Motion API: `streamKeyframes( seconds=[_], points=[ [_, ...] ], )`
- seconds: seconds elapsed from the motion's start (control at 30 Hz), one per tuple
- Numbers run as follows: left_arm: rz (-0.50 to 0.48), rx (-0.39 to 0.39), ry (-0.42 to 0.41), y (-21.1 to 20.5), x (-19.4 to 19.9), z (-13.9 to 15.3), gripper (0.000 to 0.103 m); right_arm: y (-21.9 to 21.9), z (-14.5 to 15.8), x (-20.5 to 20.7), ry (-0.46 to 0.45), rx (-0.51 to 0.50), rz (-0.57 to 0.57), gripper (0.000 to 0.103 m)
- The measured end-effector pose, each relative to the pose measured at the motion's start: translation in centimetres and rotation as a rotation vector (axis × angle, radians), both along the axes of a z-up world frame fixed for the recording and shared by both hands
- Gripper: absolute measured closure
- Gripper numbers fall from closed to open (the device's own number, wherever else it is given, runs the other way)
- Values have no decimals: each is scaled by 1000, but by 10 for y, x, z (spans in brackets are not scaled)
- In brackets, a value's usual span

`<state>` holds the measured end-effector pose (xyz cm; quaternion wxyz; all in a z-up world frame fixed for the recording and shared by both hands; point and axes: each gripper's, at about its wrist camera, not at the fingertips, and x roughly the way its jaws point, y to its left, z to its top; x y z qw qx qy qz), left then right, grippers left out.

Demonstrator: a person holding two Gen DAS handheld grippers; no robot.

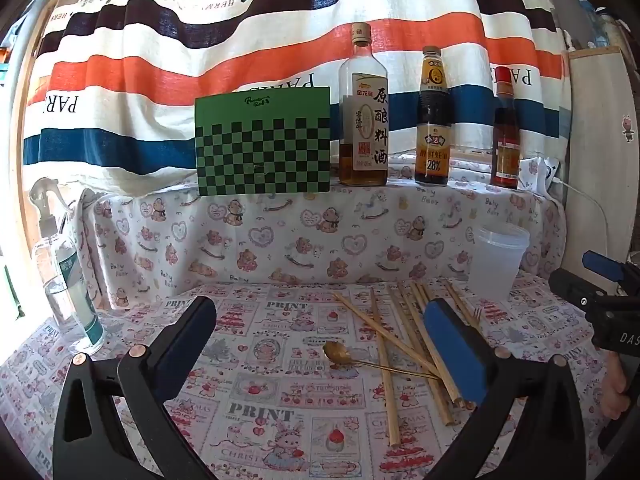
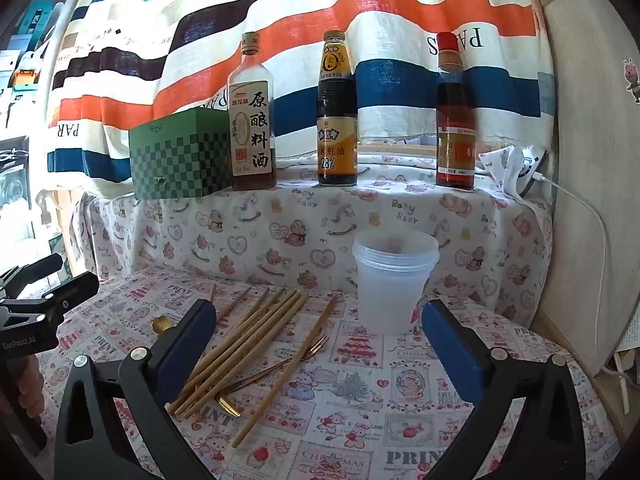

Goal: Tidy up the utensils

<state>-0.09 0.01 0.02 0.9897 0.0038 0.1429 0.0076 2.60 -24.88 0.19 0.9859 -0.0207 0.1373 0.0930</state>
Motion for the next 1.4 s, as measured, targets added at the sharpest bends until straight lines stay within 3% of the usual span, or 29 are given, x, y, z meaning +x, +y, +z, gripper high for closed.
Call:
streamKeyframes(
  seconds=[0.3,0.33,0.63,1.4],
  points=[
    [32,-15,3,-8,-6,0,0,4,0,-4,-34,-29,-1,0],
    [3,-11,14,-5,-2,1,0,6,-3,-9,-49,-34,-2,0],
    [-7,-17,16,2,2,1,0,4,-1,-1,-15,-29,-14,0],
    [-8,-19,13,2,0,1,0,0,-1,-4,-33,-8,-42,0]
  ],
)
